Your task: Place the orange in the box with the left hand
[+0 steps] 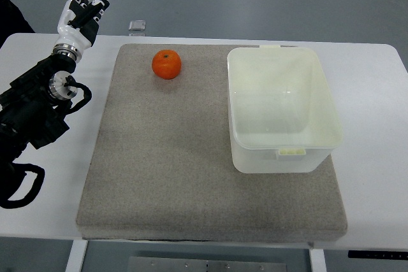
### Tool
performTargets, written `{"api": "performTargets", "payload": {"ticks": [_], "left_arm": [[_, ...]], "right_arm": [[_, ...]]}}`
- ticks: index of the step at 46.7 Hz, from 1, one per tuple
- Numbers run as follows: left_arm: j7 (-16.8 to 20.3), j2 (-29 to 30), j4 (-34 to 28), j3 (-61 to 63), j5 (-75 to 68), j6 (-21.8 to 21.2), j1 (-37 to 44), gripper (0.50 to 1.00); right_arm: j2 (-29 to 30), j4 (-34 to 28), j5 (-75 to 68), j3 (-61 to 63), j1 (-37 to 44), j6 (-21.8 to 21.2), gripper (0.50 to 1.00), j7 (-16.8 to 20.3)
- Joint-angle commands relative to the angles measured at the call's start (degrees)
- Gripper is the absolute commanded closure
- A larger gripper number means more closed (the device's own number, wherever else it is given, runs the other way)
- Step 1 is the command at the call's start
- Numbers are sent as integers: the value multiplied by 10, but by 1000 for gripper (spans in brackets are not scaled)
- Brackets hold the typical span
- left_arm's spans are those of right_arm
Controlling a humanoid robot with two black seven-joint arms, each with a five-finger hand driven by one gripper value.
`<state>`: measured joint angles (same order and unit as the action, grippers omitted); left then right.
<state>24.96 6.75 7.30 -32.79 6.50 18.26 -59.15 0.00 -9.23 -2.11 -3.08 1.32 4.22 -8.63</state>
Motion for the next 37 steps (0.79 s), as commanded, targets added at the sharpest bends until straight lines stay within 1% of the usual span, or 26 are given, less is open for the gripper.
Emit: {"api": "performTargets", "payload": {"ticks": [1,37], "left_arm": [[0,0,0,0,-1,0,0,504],[0,1,0,0,-1,-5,-3,504]], "right_arm": [[0,0,0,0,0,0,574,-1],[0,0,0,0,0,0,574,0]]}}
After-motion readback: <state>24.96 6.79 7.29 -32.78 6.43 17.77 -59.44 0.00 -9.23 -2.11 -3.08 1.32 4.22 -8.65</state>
